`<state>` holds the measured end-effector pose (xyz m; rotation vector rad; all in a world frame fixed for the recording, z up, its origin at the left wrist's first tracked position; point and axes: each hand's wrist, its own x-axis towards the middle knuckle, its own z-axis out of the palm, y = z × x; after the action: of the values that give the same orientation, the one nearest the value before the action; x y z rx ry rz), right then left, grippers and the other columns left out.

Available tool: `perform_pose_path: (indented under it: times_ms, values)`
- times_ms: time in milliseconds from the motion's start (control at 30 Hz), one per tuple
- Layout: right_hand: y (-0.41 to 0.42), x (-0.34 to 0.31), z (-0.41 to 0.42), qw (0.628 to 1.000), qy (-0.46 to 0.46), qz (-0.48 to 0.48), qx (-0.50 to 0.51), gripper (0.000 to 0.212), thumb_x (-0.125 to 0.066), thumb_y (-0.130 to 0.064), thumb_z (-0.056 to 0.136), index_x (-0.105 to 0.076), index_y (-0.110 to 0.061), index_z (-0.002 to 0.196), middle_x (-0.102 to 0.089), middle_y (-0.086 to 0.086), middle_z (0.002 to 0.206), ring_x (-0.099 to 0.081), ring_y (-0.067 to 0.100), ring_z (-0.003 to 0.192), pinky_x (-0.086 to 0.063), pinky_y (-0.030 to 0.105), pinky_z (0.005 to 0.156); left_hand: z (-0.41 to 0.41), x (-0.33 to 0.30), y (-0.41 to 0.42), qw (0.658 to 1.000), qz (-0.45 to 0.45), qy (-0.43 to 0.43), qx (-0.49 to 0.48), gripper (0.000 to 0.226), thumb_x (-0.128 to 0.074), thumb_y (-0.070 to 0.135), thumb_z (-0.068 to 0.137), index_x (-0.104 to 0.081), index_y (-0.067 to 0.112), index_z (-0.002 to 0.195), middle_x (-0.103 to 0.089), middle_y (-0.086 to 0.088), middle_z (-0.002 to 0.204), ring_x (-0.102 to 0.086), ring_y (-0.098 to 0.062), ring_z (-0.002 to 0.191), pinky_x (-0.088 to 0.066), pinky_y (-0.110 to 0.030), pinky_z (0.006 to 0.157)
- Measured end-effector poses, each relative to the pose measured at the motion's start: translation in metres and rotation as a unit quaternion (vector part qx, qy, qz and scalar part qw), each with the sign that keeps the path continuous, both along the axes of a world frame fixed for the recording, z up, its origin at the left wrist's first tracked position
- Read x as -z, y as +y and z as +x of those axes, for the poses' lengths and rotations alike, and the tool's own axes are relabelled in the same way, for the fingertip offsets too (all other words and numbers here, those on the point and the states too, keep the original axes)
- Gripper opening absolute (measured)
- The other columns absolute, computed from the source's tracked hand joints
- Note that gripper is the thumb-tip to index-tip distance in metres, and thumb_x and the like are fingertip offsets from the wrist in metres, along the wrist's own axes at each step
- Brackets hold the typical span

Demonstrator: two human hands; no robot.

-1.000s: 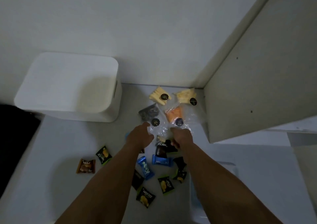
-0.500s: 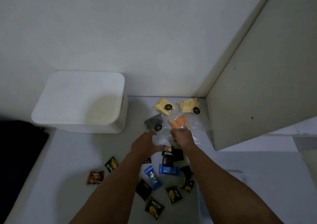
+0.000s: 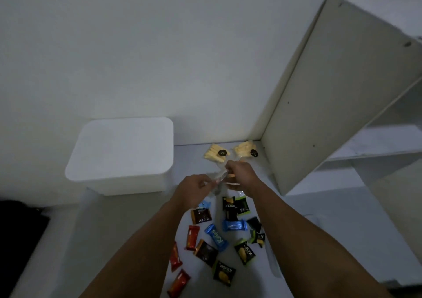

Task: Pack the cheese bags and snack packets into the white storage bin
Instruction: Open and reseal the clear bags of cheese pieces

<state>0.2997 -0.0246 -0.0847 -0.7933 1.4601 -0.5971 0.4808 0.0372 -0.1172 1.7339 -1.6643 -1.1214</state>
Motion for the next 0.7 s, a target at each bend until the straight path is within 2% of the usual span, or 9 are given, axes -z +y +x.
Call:
perform_pose_path:
  times_ms: [67,133,200,300,400,467,533,633,700]
  values:
    - [0.013,-0.012,0.002,1.000,-0.015,-0.005,0.003,0.013,-0.060,-0.019,0.087,-0.061,-0.006,0.085,-0.061,0.012,0.084,-0.067,0.033,0.079,-0.057,0.043,0.077,0.003,-0.007,0.007,0.999,-0.042,-0.014,0.002,0.046,-0.058,0.076,0.081,-0.073,0.033,0.084,-0.071,0.008,0.077,-0.063,-0.005,0.062,-0.050,-0.029,0.057]
    - [0.026,-0.023,0.004,1.000,-0.027,-0.014,0.008,0.014,-0.060,-0.018,0.088,-0.062,-0.004,0.087,-0.062,0.011,0.083,-0.071,0.033,0.076,-0.059,0.047,0.082,0.004,-0.014,0.014,0.998,-0.069,0.002,-0.002,0.040,-0.065,0.070,0.082,-0.074,0.032,0.085,-0.069,0.010,0.084,-0.061,-0.003,0.066,-0.048,-0.024,0.060]
    - [0.036,-0.030,0.004,0.999,-0.035,-0.022,0.009,0.015,-0.060,-0.018,0.088,-0.063,-0.003,0.090,-0.063,0.013,0.085,-0.075,0.035,0.080,-0.058,0.051,0.085,0.005,-0.022,0.018,0.996,-0.081,0.023,0.002,0.031,-0.068,0.061,0.085,-0.074,0.031,0.086,-0.069,0.011,0.088,-0.063,-0.005,0.071,-0.049,-0.024,0.062]
    - [0.050,-0.036,0.007,0.999,-0.045,-0.027,0.013,0.017,-0.061,-0.019,0.089,-0.064,-0.003,0.094,-0.064,0.014,0.091,-0.073,0.036,0.086,-0.058,0.053,0.085,0.006,-0.029,0.022,0.995,-0.093,0.032,0.028,0.019,-0.068,0.042,0.091,-0.077,0.027,0.087,-0.074,0.011,0.084,-0.067,-0.003,0.073,-0.052,-0.025,0.067]
    - [0.061,-0.037,0.010,0.998,-0.048,-0.034,0.006,0.024,-0.067,-0.029,0.089,-0.068,-0.006,0.097,-0.069,0.013,0.097,-0.072,0.034,0.090,-0.060,0.051,0.086,0.005,-0.033,0.023,0.993,-0.114,0.013,0.042,0.021,-0.063,0.029,0.094,-0.080,0.022,0.082,-0.075,0.008,0.076,-0.067,-0.004,0.068,-0.054,-0.028,0.066]
    - [0.066,-0.039,0.010,0.998,-0.037,-0.046,-0.010,0.035,-0.075,-0.039,0.086,-0.069,-0.008,0.102,-0.075,0.010,0.105,-0.074,0.028,0.095,-0.062,0.044,0.080,0.004,-0.033,0.023,0.993,-0.109,0.021,0.043,0.030,-0.059,0.032,0.094,-0.077,0.017,0.076,-0.073,0.002,0.068,-0.068,-0.013,0.062,-0.058,-0.036,0.063]
    - [0.071,-0.040,0.009,0.998,-0.023,-0.057,-0.027,0.040,-0.078,-0.040,0.084,-0.070,-0.009,0.107,-0.076,0.006,0.108,-0.075,0.026,0.099,-0.061,0.039,0.078,0.004,-0.032,0.022,0.994,-0.089,0.042,0.043,0.041,-0.054,0.042,0.092,-0.074,0.012,0.072,-0.070,-0.006,0.064,-0.070,-0.025,0.062,-0.060,-0.048,0.062]
    - [0.075,-0.041,0.005,0.997,-0.021,-0.068,-0.020,0.028,-0.076,-0.028,0.087,-0.072,-0.007,0.106,-0.078,0.005,0.101,-0.075,0.025,0.097,-0.059,0.039,0.081,0.003,-0.031,0.019,0.995,-0.069,0.050,0.044,0.048,-0.054,0.048,0.089,-0.072,0.008,0.070,-0.070,-0.013,0.066,-0.072,-0.032,0.067,-0.061,-0.054,0.064]
    - [0.074,-0.042,0.005,0.997,0.000,-0.081,-0.018,0.018,-0.074,-0.021,0.088,-0.072,-0.007,0.098,-0.077,0.005,0.093,-0.076,0.022,0.091,-0.058,0.036,0.076,0.000,-0.031,0.017,0.996,-0.066,0.038,0.046,0.049,-0.054,0.048,0.088,-0.071,0.007,0.069,-0.070,-0.013,0.067,-0.072,-0.032,0.066,-0.060,-0.054,0.064]
